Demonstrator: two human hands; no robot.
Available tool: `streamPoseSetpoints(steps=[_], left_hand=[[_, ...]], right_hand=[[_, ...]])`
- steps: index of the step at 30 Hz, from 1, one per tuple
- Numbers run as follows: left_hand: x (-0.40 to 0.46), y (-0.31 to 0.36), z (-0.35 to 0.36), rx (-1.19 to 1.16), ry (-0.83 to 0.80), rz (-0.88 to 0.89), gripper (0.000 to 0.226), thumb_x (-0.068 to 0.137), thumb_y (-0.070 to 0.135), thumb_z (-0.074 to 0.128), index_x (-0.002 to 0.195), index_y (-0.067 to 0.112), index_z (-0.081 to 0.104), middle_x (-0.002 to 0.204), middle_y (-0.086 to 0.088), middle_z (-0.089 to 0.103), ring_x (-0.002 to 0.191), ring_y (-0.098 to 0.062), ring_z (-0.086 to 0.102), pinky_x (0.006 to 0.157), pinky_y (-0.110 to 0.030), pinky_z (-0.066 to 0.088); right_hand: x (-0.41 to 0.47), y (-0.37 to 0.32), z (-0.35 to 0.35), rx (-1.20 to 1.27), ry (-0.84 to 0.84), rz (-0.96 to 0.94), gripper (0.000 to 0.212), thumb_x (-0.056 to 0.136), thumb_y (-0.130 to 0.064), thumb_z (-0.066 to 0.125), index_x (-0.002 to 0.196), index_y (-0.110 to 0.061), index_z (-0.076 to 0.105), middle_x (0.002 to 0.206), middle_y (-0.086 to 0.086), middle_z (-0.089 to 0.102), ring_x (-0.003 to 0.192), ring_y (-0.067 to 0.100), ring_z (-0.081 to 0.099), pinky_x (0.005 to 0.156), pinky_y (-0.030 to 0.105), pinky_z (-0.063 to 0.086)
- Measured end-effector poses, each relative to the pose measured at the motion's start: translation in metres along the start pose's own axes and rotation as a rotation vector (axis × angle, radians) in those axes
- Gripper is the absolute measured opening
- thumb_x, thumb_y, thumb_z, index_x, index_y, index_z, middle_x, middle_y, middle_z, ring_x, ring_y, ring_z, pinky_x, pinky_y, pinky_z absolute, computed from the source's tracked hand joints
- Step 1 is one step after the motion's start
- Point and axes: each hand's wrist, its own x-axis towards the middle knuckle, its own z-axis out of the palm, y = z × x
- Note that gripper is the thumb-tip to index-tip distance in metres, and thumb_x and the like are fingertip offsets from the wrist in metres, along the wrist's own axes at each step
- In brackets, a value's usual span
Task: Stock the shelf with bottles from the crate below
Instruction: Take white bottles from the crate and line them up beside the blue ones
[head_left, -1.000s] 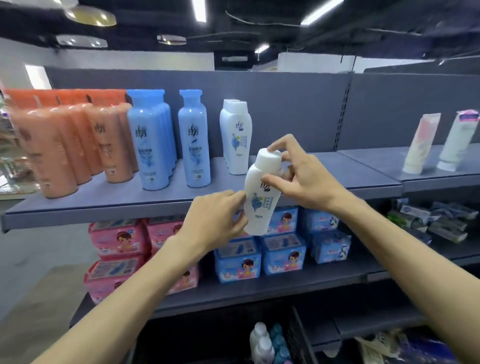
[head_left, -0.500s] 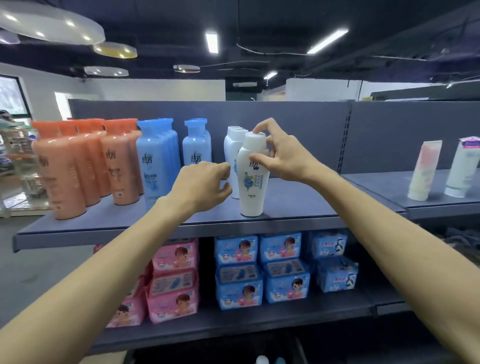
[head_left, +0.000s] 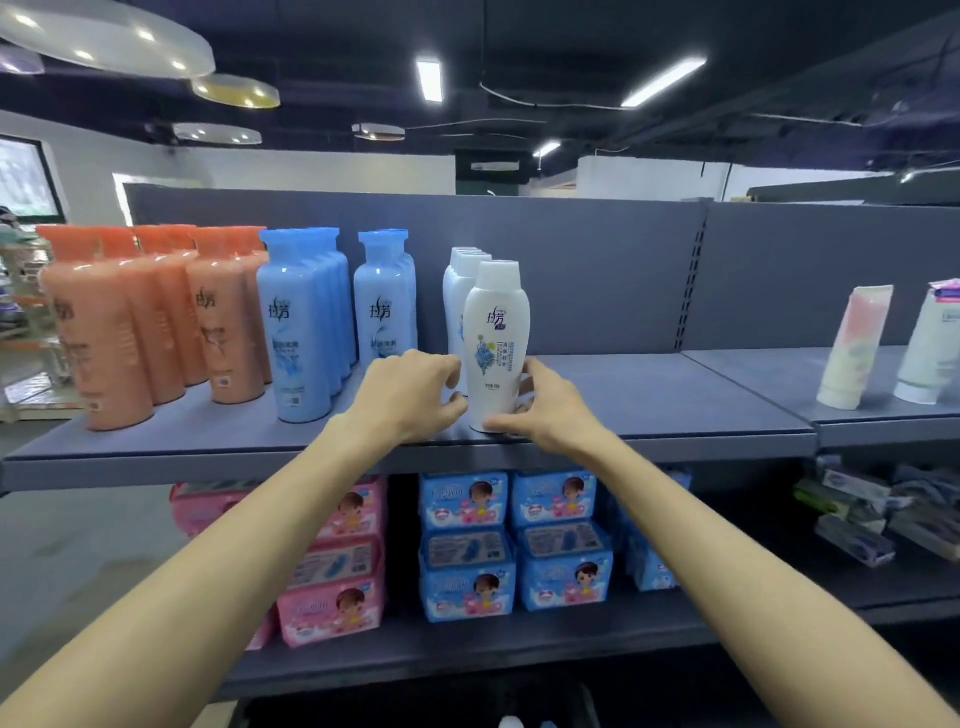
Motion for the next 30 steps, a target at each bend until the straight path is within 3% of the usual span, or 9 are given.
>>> streamPoseSetpoints(steps=[7, 10, 13, 23, 30], left_hand=[[0.020, 0.000, -0.006, 0.025, -0.057, 0.004, 0.020, 0.085, 0.038, 0.054, 0.094, 0.021, 0.056, 0.088, 0.004, 0.058, 0.076, -0.021, 0.052, 0.064, -0.031, 0.037], [0.023, 0.002, -0.002, 0.002, -0.058, 0.004, 0.020, 0.086, 0.036, 0.055, 0.097, 0.019, 0.057, 0.092, 0.004, 0.050, 0.079, -0.019, 0.046, 0.066, -0.030, 0.036], [0.025, 0.003, 0.001, -0.009, -0.048, -0.008, 0.019, 0.086, 0.034, 0.055, 0.096, 0.019, 0.057, 0.094, 0.003, 0.050, 0.079, -0.019, 0.047, 0.067, -0.030, 0.037], [0.028, 0.005, 0.002, -0.056, -0.044, -0.032, 0.019, 0.083, 0.028, 0.057, 0.092, 0.011, 0.058, 0.100, -0.003, 0.050, 0.080, -0.027, 0.055, 0.073, -0.042, 0.050], [0.021, 0.002, -0.001, -0.044, -0.083, 0.002, 0.021, 0.085, 0.031, 0.057, 0.096, 0.013, 0.056, 0.100, -0.003, 0.048, 0.080, -0.025, 0.053, 0.070, -0.037, 0.046]], right_hand=[[0.018, 0.000, 0.005, -0.039, 0.043, 0.037, 0.058, 0.071, -0.026, 0.087, 0.118, -0.015, 0.055, 0.107, -0.005, 0.061, 0.090, 0.011, 0.061, 0.060, 0.010, 0.040], [0.026, 0.002, 0.008, -0.041, 0.031, 0.035, 0.059, 0.072, -0.027, 0.086, 0.119, -0.015, 0.054, 0.110, -0.003, 0.061, 0.094, 0.013, 0.062, 0.066, 0.015, 0.044], [0.033, 0.004, 0.010, -0.039, 0.019, 0.028, 0.059, 0.072, -0.028, 0.085, 0.120, -0.016, 0.054, 0.115, -0.002, 0.062, 0.098, 0.015, 0.063, 0.075, 0.022, 0.047], [0.050, 0.009, 0.021, -0.031, 0.023, 0.022, 0.054, 0.074, -0.025, 0.085, 0.119, -0.012, 0.056, 0.112, 0.004, 0.067, 0.097, 0.018, 0.064, 0.081, 0.025, 0.050], [0.056, 0.013, 0.022, -0.051, 0.023, 0.039, 0.057, 0.075, -0.025, 0.085, 0.122, -0.012, 0.056, 0.116, 0.004, 0.066, 0.096, 0.015, 0.060, 0.079, 0.022, 0.044]])
